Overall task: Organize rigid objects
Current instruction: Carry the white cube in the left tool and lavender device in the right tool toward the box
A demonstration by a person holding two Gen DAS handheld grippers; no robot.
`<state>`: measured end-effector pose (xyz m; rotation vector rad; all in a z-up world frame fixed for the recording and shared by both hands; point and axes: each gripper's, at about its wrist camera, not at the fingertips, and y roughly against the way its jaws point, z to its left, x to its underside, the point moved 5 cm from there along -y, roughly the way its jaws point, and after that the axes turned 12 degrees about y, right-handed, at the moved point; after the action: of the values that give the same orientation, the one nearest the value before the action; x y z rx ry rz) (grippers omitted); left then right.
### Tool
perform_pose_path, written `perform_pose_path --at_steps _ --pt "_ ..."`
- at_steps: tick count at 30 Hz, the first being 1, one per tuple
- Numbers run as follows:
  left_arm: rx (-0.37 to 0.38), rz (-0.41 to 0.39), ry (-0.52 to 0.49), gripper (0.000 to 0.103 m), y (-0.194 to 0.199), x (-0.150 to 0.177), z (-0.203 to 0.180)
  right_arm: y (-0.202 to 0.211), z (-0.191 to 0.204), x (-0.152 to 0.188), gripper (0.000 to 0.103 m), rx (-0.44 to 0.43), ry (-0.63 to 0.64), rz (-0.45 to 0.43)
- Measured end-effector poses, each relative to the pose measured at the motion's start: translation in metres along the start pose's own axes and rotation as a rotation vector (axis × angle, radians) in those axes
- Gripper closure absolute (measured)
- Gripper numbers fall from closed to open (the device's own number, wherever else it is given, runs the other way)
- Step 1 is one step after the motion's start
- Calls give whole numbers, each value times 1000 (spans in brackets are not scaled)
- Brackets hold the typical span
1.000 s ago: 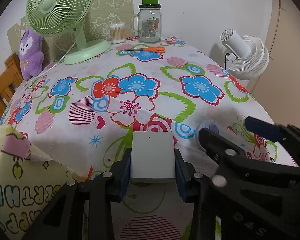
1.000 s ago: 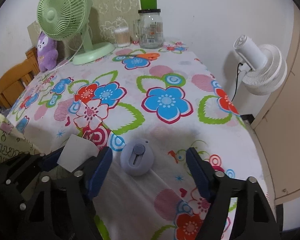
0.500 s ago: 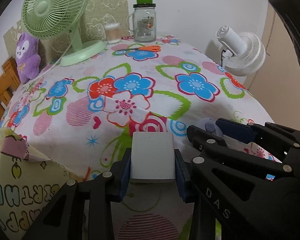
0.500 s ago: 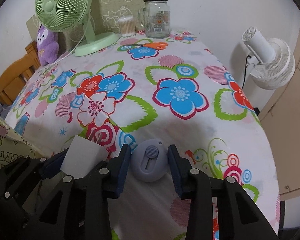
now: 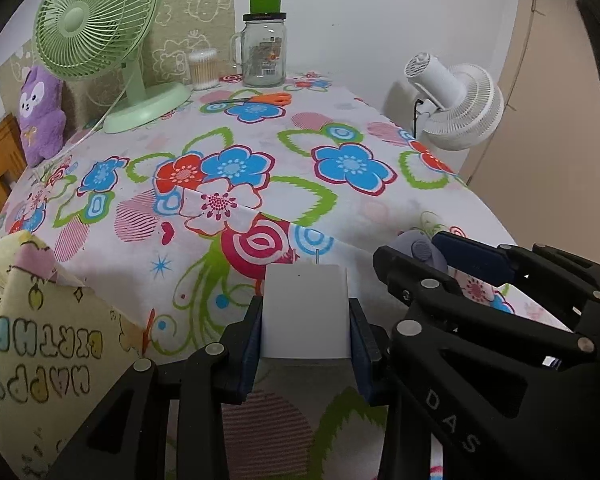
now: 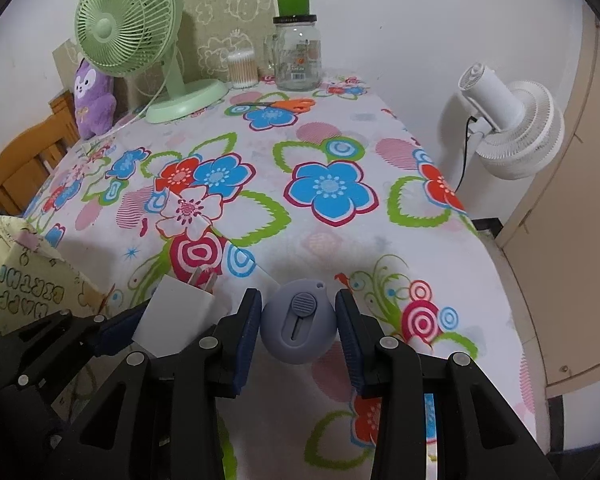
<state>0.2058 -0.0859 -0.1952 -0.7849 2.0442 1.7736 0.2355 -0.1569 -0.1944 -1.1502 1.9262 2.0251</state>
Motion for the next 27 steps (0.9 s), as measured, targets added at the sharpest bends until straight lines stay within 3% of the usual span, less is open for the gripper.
perform_pose_path --at_steps 27 --pt "23 -52 -29 63 58 19 2 66 25 11 62 16 9 -78"
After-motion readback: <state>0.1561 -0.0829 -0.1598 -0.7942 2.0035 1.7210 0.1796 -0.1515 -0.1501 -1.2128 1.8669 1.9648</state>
